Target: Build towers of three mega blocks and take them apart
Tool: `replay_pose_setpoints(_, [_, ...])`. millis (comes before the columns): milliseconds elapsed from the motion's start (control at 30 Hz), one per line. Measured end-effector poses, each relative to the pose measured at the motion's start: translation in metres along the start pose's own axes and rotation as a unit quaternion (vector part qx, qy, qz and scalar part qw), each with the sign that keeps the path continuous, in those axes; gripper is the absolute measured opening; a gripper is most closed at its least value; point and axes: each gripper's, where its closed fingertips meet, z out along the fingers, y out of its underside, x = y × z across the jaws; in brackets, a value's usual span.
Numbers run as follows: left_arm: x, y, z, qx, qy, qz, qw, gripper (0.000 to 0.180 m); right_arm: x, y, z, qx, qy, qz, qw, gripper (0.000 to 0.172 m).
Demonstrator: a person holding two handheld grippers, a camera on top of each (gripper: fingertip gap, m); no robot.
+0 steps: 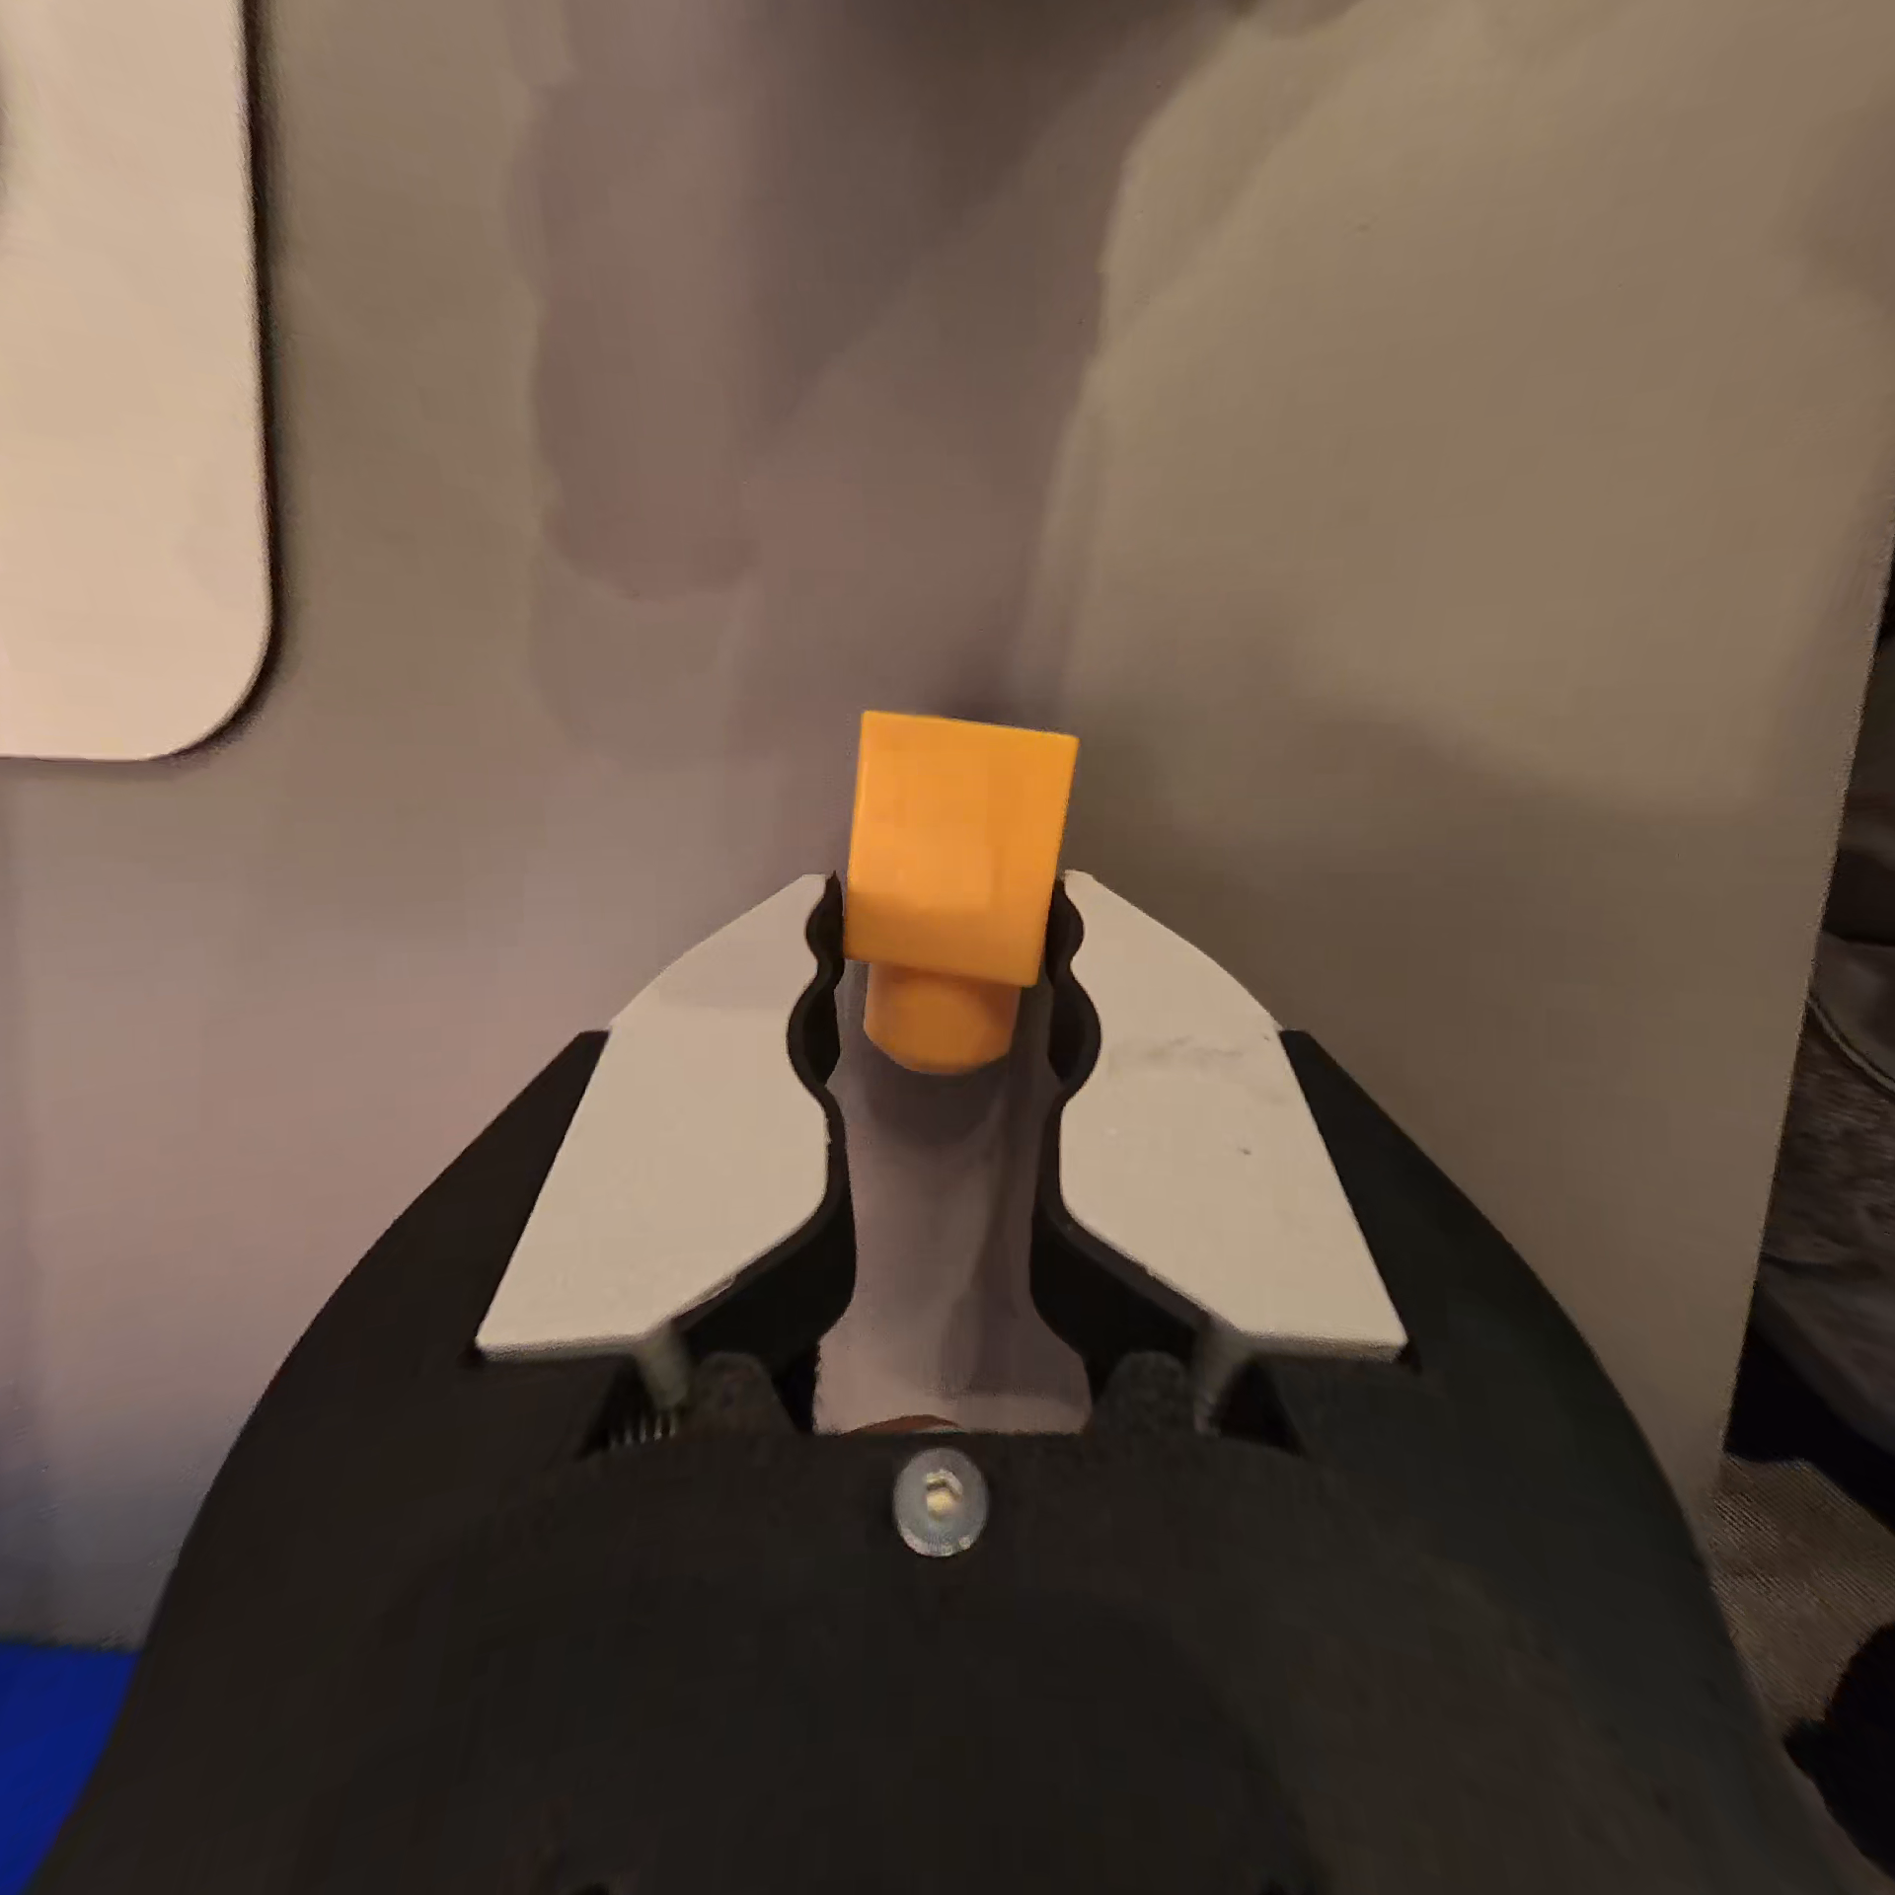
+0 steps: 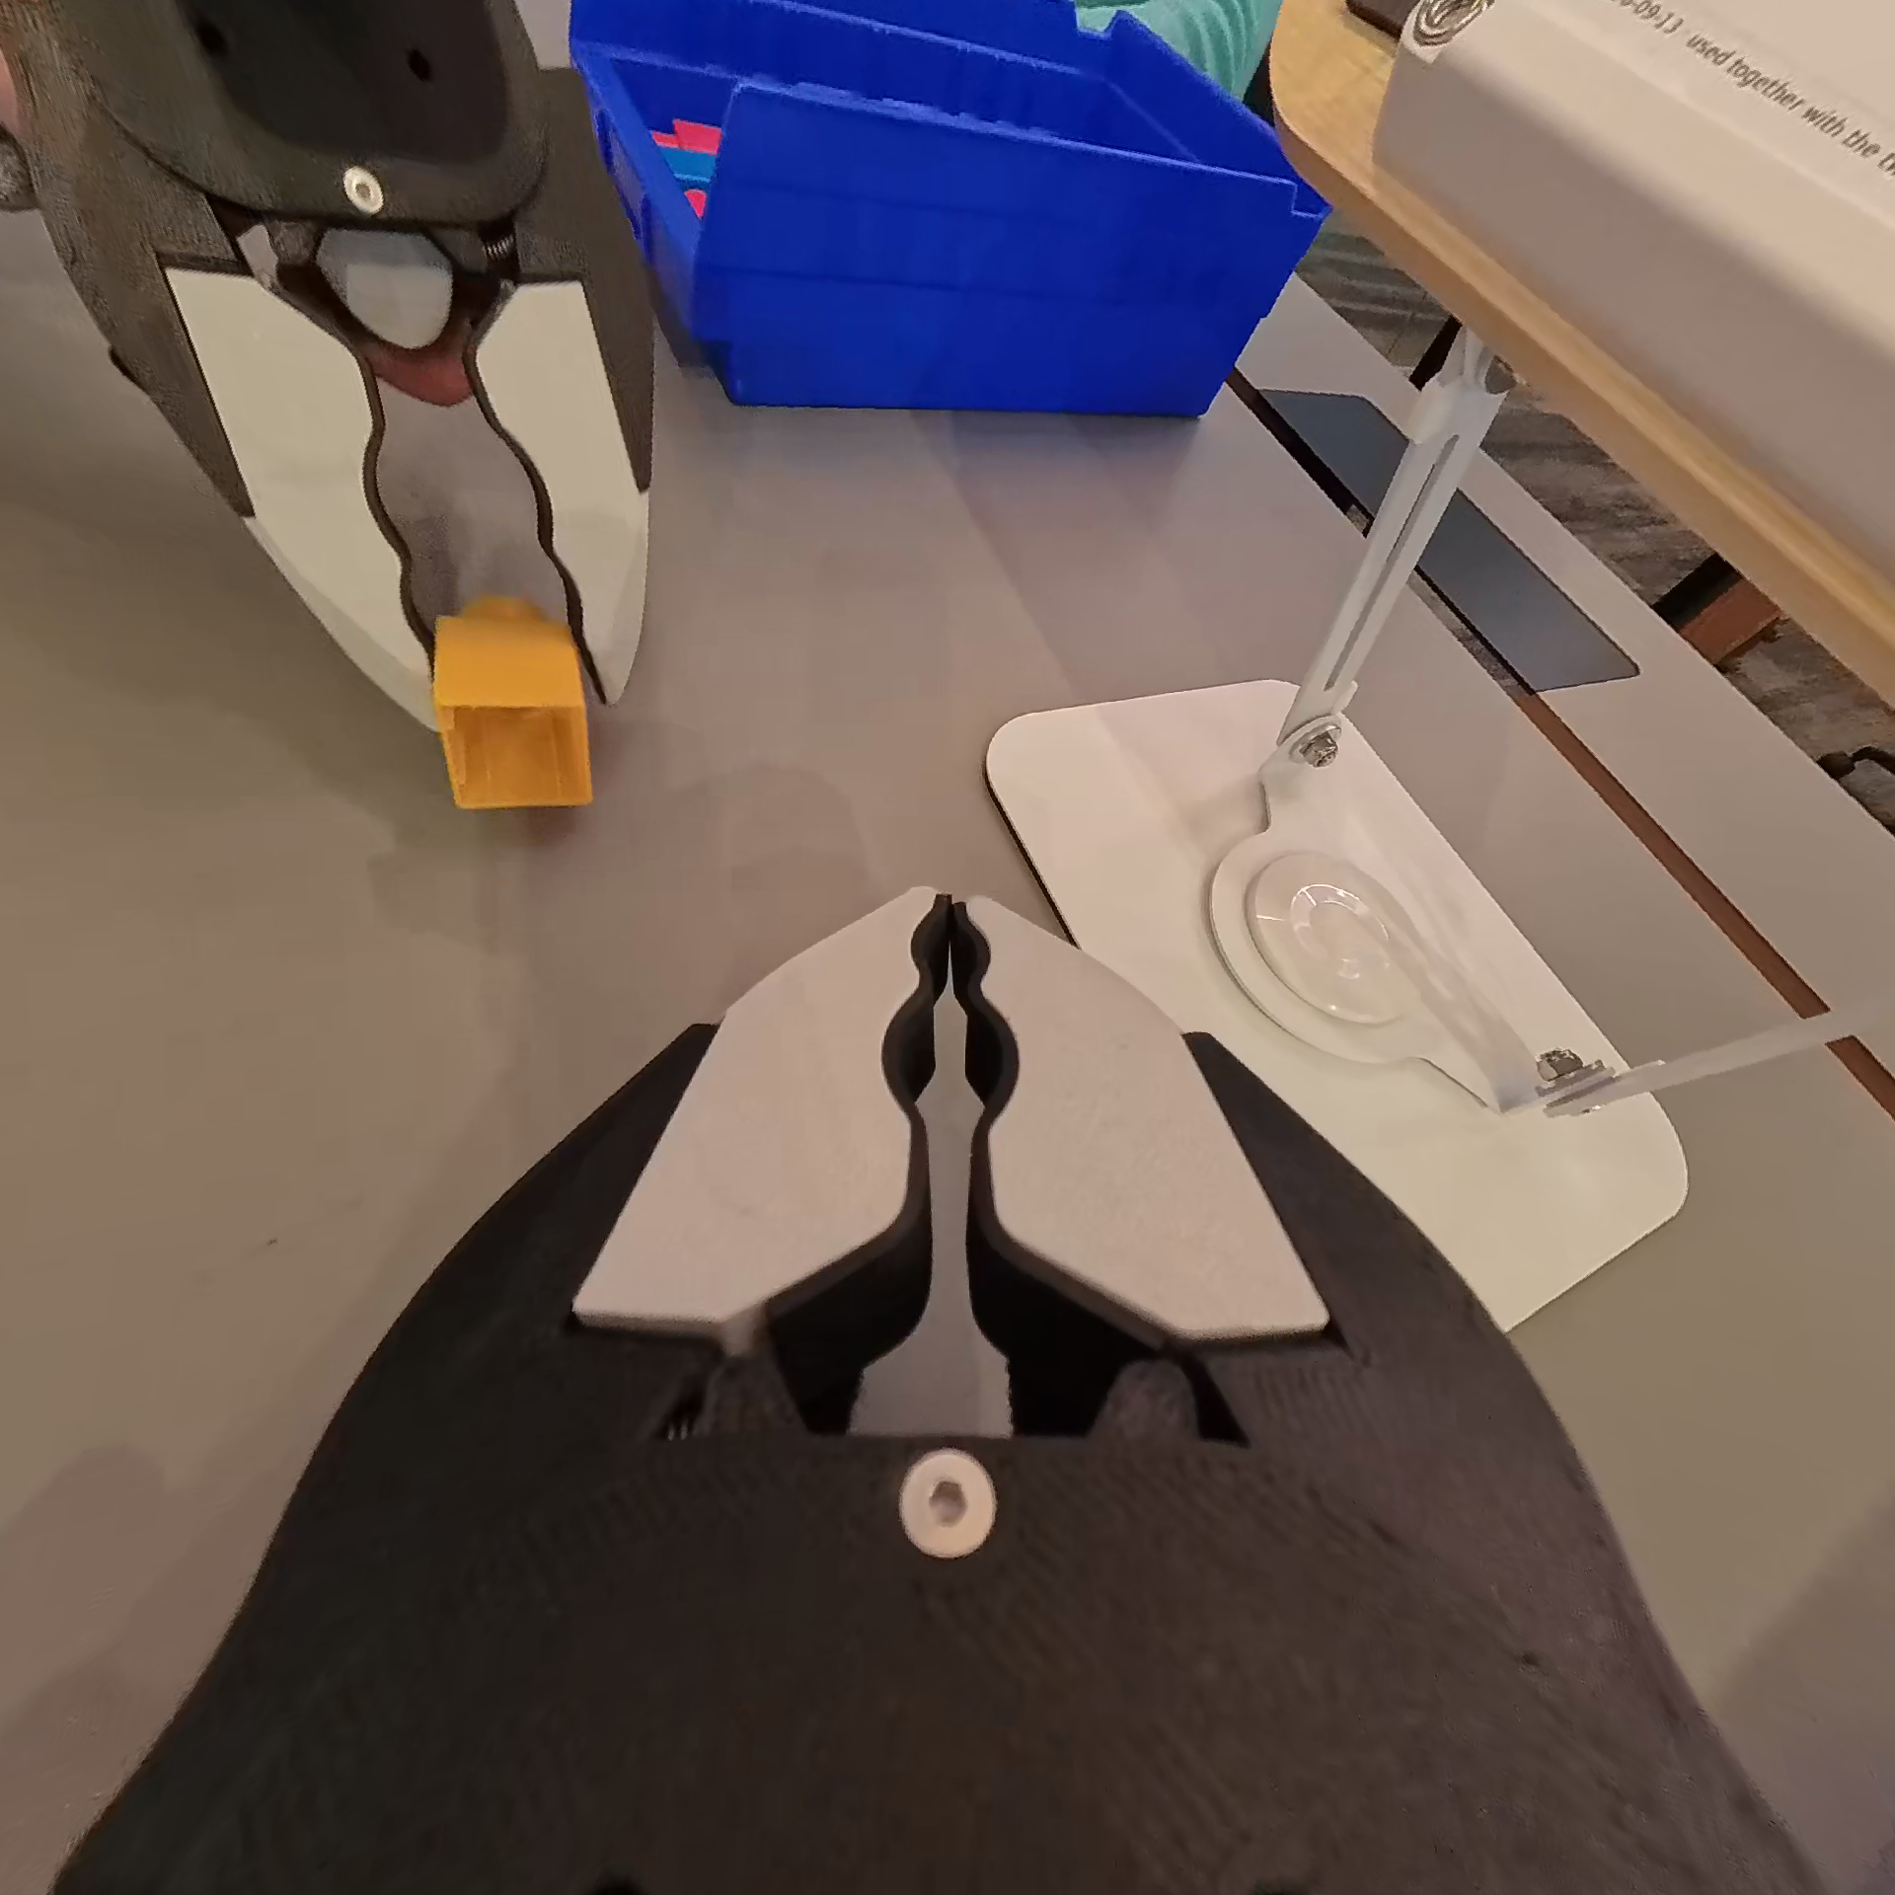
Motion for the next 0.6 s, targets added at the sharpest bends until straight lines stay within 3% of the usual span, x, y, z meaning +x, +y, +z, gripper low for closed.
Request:
replay_pose_setpoints(133, [0.004,0.0,-0.002,0.013,0.013,-0.021,1.0,0.061,0.0,0.0,0.0,0.0,0.0,-0.001,1.0,0.0])
replay_pose_setpoints(267, [-0.007,0.009,-0.051,0.041,-0.036,-0.032,0.998,0.059,0.0,-0.001,-0.002,0.003,0.001,0.0,1.0,0.0])
replay_pose_setpoints(433, [-0.078,0.066,-0.155,0.047,-0.191,-0.071,0.978,0.045,-0.002,-0.002,0.0,0.006,-0.006,0.002,1.0,0.0])
replay_pose_setpoints(500, [-0.113,0.099,-0.174,0.029,-0.224,-0.103,0.969,0.044,-0.003,-0.002,0.001,0.005,-0.007,0.002,1.0,0.0])
replay_pose_setpoints(600, [-0.153,0.137,-0.173,0.005,-0.225,-0.129,0.966,0.039,-0.001,-0.001,0.001,0.005,-0.003,0.005,1.0,0.0])
